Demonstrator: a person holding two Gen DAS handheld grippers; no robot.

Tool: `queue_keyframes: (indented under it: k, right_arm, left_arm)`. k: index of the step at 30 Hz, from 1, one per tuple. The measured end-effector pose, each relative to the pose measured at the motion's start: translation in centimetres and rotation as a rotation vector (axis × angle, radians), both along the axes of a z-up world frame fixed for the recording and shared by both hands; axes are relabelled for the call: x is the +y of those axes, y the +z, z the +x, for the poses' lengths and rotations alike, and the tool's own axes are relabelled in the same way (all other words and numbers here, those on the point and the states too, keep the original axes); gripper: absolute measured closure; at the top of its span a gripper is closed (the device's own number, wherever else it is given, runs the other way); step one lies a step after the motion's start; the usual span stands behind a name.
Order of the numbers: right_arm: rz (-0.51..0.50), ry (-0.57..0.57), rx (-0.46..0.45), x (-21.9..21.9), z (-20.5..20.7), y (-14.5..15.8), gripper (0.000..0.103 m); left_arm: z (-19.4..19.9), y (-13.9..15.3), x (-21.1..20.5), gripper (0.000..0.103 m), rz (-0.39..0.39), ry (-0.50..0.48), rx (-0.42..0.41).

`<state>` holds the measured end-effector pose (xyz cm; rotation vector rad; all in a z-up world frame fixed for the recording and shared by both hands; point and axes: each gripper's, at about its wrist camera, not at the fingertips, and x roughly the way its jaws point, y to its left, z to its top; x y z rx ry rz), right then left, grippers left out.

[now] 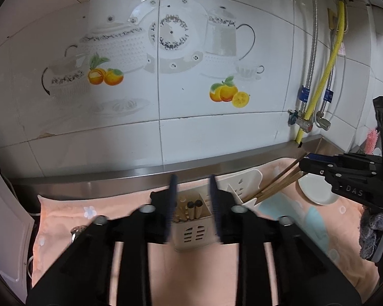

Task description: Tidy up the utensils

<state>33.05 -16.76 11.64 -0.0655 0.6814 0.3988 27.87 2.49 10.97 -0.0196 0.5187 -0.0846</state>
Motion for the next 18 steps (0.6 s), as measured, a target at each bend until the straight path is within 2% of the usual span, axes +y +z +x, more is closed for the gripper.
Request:
queue_keyframes:
  k: [2, 4, 8, 10, 12, 13, 16, 18]
  right_arm:
    - [0.008, 0.0, -0.008, -0.2, -0.4, 0.3, 0.071]
    - [0.005, -0.004, -0.018, -0.2, -0.8, 0.6, 0.065]
    - [0.008, -0.004, -0.041, -0.4, -2.2, 1.2, 0.057]
    - [0.009, -0.005, -0.052, -0.5, -3.0, 1.4, 0.052]
    - [0.006, -0.003, -0.061, -0.5, -3.7, 1.5, 0.049]
    - [0.009, -0.001, -0.065, -0.5, -4.2, 1.5, 0.045]
    - [0.006, -0.004, -0.076, -0.5, -5.5, 1.5, 0.042]
    - [0.002, -0.006, -0.081, -0.5, -6.3, 1.5, 0.036]
  left_arm:
    - [-0.3, 0.0, 0.0, 0.07, -0.002, 0.003, -0.002]
    - [-0.9, 0.1, 0.1, 0.056, -0.001, 0.006, -0.006]
    - [-2.1, 0.3, 0.3, 0.049, 0.0, 0.018, -0.022]
    - [-2.9, 0.4, 0.3, 0.04, 0.003, 0.02, -0.028]
    - [-3.7, 0.4, 0.3, 0.039, 0.009, 0.022, -0.037]
    - [-4.1, 0.4, 0.3, 0.036, 0.007, 0.023, -0.04]
    - [-5.4, 0.3, 0.5, 0.031, 0.005, 0.028, -0.044]
    - [-6.1, 0.1, 0.7, 0.026, 0.004, 0.033, -0.044]
